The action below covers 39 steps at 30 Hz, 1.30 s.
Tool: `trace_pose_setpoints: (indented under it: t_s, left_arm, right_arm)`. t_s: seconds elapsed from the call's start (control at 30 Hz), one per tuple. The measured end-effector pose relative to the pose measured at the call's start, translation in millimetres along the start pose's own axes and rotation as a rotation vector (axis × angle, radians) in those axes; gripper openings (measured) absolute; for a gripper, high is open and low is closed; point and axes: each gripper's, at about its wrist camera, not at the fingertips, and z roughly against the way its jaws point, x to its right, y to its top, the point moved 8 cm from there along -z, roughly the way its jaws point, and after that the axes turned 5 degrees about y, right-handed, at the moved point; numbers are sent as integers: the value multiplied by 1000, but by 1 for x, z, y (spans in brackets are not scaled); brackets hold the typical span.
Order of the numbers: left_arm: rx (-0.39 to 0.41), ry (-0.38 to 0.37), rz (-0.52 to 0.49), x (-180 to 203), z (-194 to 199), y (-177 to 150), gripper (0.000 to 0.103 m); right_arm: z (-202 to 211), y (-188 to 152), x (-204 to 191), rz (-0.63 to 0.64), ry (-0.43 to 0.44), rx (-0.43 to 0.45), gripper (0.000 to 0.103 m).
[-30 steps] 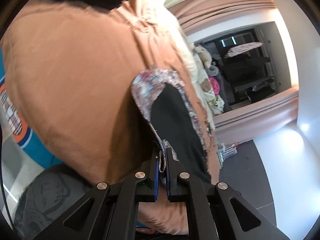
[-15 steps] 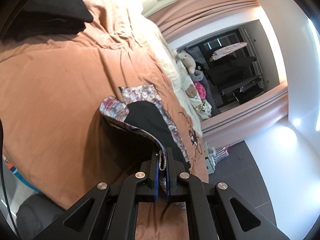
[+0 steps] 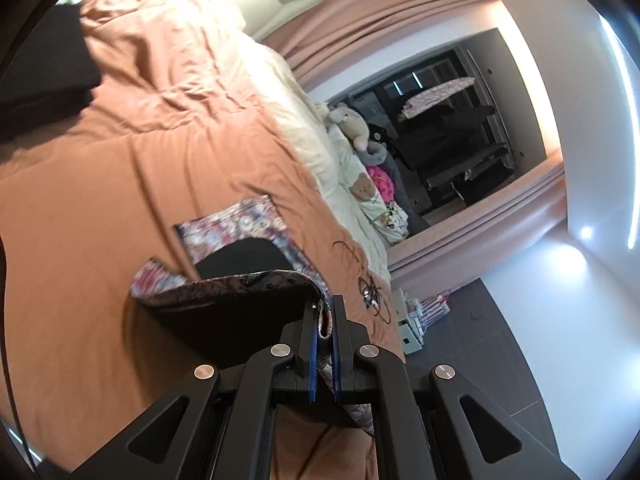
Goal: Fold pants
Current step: 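Lift the hem with both tools and fold it over toward the waistband, then lower the folded hem onto the shorts and open both tools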
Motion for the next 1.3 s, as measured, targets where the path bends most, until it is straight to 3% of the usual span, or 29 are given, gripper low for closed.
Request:
trace_pose_setpoints:
  t_s: [0.3,0.77,1.0,1.3]
  left_arm:
    - [3,6,-53,31,-50,45,5]
    - [-4,66,-91,41,-146,106,5]
    - [-34,128,-122,34,-216,131,5]
    - [-80,238,-153,6,-301,138,5]
  right_arm:
    - [-29,33,1,-4,3,1,7]
    - [-92,91,10,18,-26,-26,7]
    - [-137,112,32,-24,-48,-64,7]
    - [-185,127,63,-76,-84,-98,11]
